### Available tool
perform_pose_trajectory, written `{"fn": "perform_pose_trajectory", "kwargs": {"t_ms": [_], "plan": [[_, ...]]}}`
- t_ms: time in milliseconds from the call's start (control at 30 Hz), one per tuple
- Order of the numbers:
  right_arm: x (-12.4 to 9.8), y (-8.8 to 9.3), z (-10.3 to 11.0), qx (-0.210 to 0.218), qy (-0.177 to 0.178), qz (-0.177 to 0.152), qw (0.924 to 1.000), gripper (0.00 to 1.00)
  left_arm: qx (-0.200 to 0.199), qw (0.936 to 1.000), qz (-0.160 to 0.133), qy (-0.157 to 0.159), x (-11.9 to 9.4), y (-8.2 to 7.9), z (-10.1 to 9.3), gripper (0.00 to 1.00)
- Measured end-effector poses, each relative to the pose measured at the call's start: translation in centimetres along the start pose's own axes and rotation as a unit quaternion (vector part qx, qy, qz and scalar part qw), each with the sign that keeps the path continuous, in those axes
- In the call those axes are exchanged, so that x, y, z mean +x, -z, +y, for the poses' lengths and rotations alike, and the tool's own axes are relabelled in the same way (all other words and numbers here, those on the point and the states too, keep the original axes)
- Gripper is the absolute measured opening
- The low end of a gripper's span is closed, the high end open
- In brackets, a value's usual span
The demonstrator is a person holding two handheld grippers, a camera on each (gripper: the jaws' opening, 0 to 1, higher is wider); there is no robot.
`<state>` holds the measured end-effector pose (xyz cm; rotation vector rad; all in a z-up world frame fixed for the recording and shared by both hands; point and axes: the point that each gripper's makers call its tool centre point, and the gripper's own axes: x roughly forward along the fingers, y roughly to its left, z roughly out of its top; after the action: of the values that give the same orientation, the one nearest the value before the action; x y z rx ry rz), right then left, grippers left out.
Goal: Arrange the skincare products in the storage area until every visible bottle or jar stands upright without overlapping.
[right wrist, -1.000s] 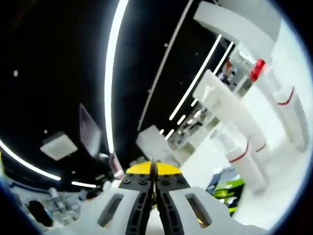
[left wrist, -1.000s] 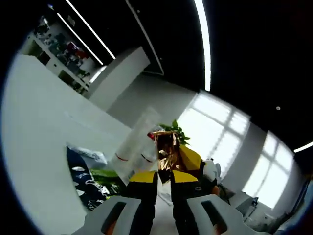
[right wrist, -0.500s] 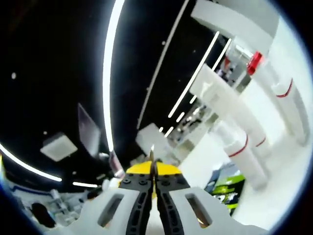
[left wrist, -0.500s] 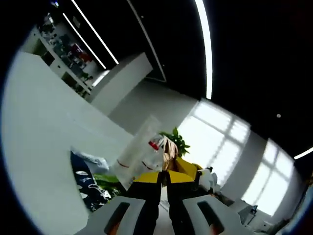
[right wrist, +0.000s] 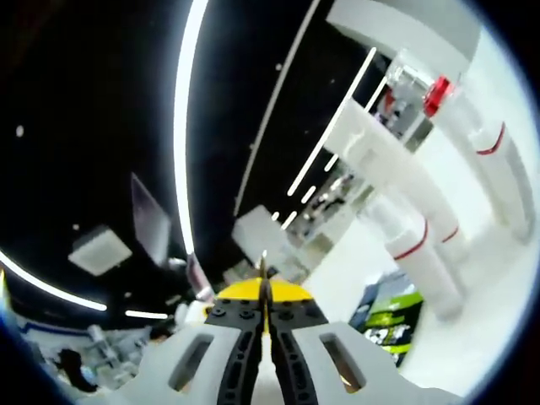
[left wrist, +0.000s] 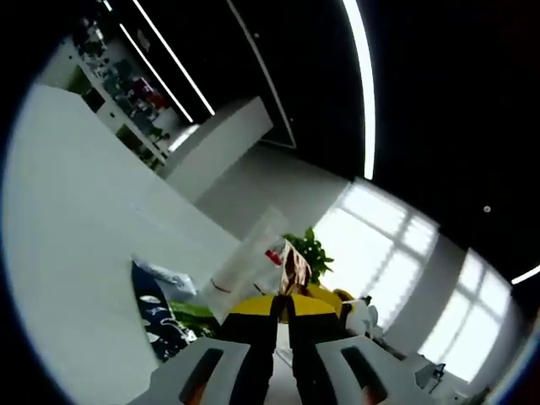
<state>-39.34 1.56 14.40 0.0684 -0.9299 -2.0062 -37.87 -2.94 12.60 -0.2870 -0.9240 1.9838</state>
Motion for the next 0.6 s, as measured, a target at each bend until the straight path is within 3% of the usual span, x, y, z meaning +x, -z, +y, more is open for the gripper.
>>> {"fn": "perform_pose_trajectory", "kwargs": {"t_ms": [267,600], "plan": [[0.1,0.0,-0.3,0.006,0.003,0.001,1.0000,0.00,-0.009,1.0000,0.000,0.000,-0.1,0.2,-0.1,0.04],[0.3,1.3,-0.6,-0.003,0.013,0.026,0.9996,0.00,-0.048,0.9981,0.011,-0.038,-0.2,0.3,2.0,0.04]]}}
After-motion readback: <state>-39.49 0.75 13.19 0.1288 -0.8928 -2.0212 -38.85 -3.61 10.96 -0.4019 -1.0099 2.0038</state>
